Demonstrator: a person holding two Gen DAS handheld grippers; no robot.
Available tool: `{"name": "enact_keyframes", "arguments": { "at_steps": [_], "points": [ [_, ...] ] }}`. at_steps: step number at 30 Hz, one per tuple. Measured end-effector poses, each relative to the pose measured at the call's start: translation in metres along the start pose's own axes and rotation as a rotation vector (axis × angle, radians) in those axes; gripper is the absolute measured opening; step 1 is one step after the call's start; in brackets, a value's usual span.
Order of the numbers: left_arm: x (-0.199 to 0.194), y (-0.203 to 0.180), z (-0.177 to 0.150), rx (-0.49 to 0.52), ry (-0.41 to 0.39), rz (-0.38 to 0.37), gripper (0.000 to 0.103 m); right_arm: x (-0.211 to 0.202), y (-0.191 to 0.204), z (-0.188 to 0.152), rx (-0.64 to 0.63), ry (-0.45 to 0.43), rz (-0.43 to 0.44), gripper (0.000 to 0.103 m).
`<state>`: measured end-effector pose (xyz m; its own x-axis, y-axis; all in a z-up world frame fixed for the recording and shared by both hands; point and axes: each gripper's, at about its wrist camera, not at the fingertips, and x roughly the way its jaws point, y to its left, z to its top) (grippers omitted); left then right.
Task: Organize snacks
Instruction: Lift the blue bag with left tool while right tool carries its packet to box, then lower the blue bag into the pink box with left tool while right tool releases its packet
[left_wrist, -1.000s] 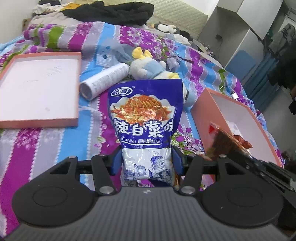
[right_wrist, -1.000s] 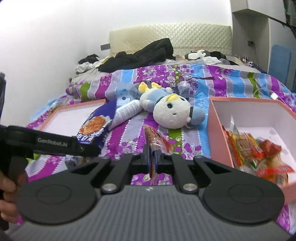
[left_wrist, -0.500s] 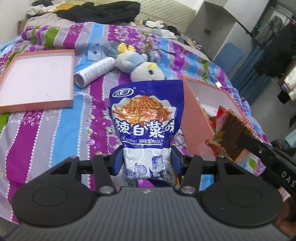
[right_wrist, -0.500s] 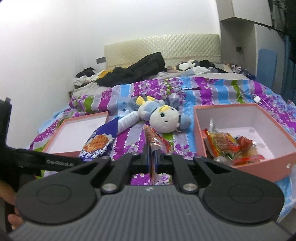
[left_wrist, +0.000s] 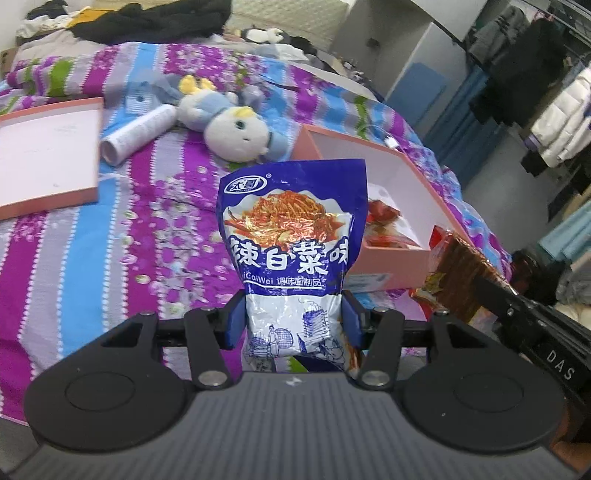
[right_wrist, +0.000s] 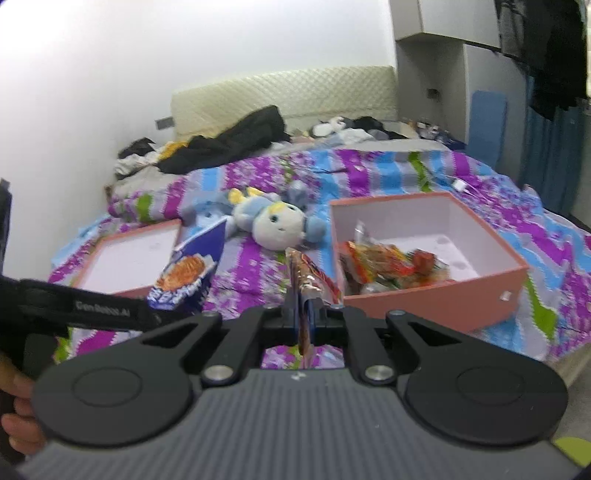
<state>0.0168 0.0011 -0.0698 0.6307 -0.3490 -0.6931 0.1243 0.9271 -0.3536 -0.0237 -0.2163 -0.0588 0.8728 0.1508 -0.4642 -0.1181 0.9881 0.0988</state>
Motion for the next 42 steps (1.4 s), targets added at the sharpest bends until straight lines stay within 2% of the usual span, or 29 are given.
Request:
{"name": "enact_keyframes", "arguments": {
  "at_steps": [6,13,22,30,37,42],
  "points": [
    [0.022,-0.034,0.004,0.036,0.04,-0.048,0.058,-0.002,-0.024,0.002,0.04,0.003,-0.038,0.008],
    [0.061,-0.061,0.037,0.067,0.068,-0.059,0.058,0.023,-0.055,0.012,0.078,0.02,-0.065,0.008],
    [0.128,-0.092,0.106,0.126,0.067,-0.062,0.058,0.078,-0.105,0.049,0.102,-0.007,-0.109,0.008],
    [0.198,-0.12,0.161,0.174,0.081,-0.081,0.058,0.138,-0.144,0.074,0.12,0.003,-0.139,0.008],
    [0.259,-0.127,0.194,0.203,0.095,-0.05,0.058,0.194,-0.171,0.082,0.141,0.041,-0.134,0.008],
    [0.298,-0.125,0.205,0.227,0.111,-0.023,0.058,0.233,-0.177,0.078,0.137,0.09,-0.136,0.009]
  ]
}}
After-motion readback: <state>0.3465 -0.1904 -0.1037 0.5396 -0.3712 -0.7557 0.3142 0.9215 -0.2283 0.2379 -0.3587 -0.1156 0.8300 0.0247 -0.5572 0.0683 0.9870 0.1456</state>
